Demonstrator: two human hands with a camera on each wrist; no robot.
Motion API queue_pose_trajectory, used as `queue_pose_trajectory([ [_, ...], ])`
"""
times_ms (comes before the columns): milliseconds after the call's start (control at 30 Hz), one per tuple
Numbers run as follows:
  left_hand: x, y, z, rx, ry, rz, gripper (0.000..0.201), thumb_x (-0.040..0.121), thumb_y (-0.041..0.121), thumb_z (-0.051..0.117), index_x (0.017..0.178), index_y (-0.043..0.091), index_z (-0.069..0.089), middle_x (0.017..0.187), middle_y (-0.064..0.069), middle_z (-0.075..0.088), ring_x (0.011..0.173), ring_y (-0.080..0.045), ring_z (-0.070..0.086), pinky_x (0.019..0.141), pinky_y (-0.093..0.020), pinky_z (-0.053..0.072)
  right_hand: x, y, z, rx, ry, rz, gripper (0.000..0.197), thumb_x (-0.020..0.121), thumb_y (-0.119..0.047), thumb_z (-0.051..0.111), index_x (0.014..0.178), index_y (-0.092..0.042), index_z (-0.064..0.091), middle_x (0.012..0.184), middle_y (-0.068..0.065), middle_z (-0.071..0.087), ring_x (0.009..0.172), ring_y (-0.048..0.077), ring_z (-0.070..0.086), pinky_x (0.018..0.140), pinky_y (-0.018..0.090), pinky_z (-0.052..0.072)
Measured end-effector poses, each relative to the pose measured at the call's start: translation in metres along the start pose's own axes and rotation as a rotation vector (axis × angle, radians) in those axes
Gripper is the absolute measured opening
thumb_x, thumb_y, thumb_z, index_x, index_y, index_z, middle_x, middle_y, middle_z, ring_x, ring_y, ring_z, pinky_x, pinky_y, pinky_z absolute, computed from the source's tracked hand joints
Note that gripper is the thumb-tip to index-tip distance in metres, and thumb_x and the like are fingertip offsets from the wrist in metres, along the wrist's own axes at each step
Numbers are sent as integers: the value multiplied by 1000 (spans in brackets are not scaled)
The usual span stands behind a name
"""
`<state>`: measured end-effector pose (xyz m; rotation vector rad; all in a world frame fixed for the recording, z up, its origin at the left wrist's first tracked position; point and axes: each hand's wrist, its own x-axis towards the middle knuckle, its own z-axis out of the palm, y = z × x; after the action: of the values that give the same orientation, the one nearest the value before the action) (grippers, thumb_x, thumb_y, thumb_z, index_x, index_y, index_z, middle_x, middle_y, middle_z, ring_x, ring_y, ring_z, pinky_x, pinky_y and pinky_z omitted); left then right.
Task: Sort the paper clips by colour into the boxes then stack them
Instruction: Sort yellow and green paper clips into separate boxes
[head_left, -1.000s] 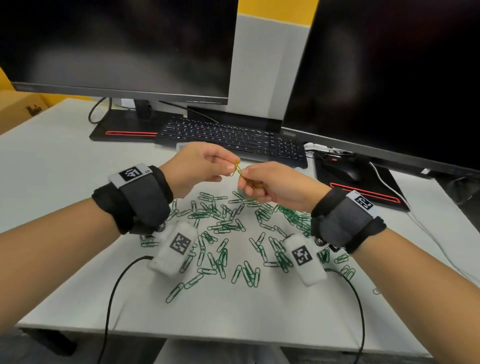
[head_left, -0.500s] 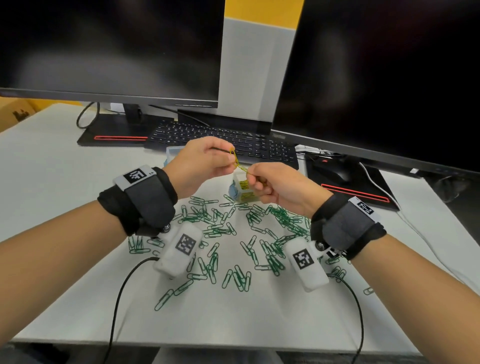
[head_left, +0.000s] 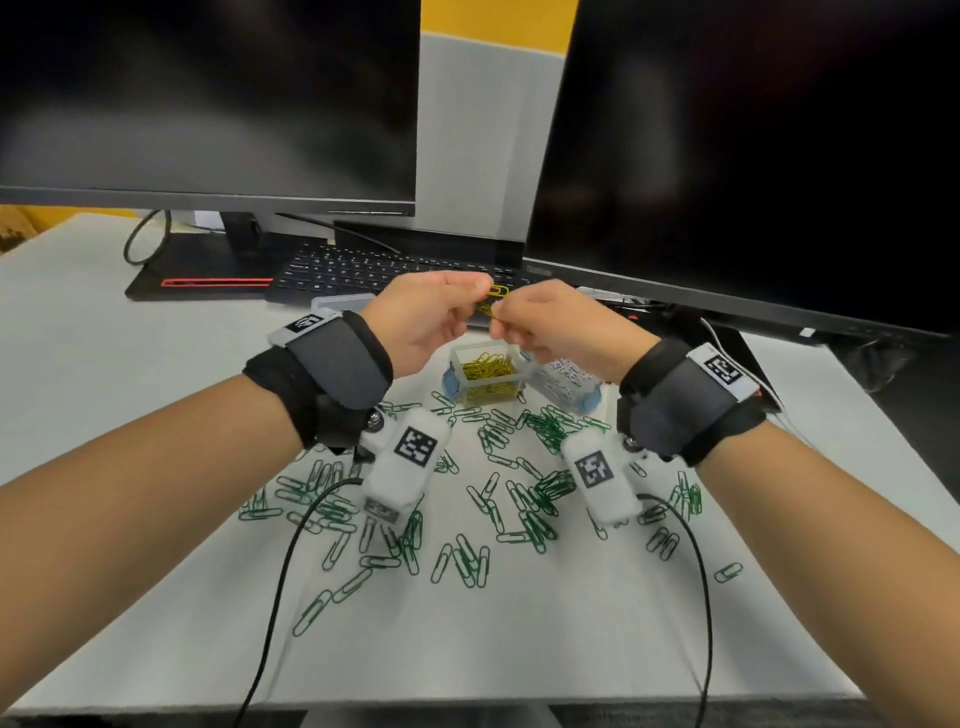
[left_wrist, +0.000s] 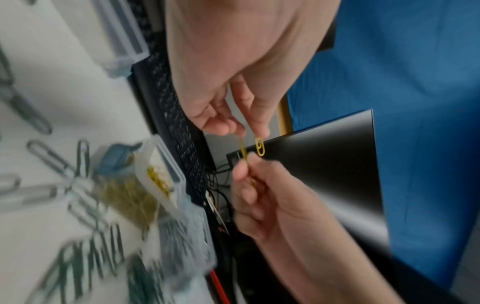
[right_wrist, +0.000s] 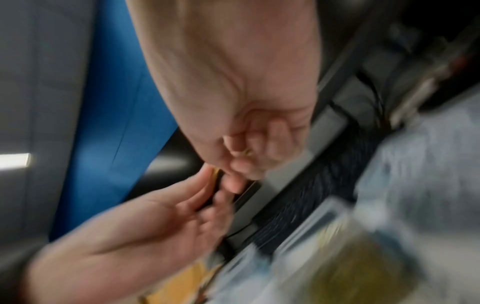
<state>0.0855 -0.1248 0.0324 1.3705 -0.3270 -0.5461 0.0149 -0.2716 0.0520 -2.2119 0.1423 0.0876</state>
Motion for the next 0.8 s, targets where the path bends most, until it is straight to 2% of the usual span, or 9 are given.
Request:
queue_pose_trajectory([
  [100,8,-3,-5,288,128,98,8,87,9,66,94,10,70,75,1,62,62,-6,50,59,-16,46,13,7,-17,-404,122,-28,26,94,-25,53,81,-19,75,66,-11,58,56,7,49,52,21,37],
  [167,13,-8,-8,485,97,128,6,84,8,69,84,14,72,83,-3,69,66,-9,54,63,-20,49,20,10,-17,-507,54,-25,25,95,-24,53,86,-20,76,73,-10,62,59,6,51,54,20,37],
  [233,18,-14,-8,692,50,103,9,82,9,71,83,18,75,87,-2,71,74,-12,59,70,-25,53,26,11,-10,-570,-27,-20,22,95,-22,53,91,-17,75,78,-6,66,61,3,54,54,17,39],
  [300,20,-16,-8,894,25,96,18,82,9,70,95,19,75,89,2,68,85,-12,60,79,-28,51,32,9,-5,-577,-76,-29,17,94,-18,56,98,-15,73,83,-7,68,65,3,57,56,13,43],
  [367,21,-16,-9,1015,25,80,31,82,6,66,110,19,68,93,5,60,90,-12,55,80,-26,46,37,7,-3,-598,-89,-64,17,94,-14,57,105,-18,70,88,-11,63,75,6,60,67,14,46],
  [467,21,-16,-14,981,-49,-12,41,83,4,62,121,19,59,103,0,54,92,-15,53,77,-29,48,44,7,1,-669,-80,-104,26,93,-9,55,111,-21,69,96,-9,59,92,10,58,80,19,44],
  [633,20,-20,-18,926,-159,-99,54,82,9,67,130,23,49,123,-4,51,112,-20,53,84,-32,50,44,12,9,-636,-157,-135,23,93,-13,53,102,-22,72,90,-11,59,83,7,55,65,15,40],
  [700,20,-23,-19,895,-172,-108,49,84,8,66,128,21,50,124,-3,53,112,-20,54,86,-33,51,43,14,16,-683,-199,-186,22,94,-17,54,105,-22,73,94,-6,61,84,10,54,70,19,40],
  [800,22,-26,-20,839,-187,-121,42,86,1,63,124,16,55,124,-4,58,106,-18,56,84,-31,52,46,19,25,-823,-208,-218,24,94,-23,57,114,-22,70,90,-3,53,84,14,50,76,22,35],
])
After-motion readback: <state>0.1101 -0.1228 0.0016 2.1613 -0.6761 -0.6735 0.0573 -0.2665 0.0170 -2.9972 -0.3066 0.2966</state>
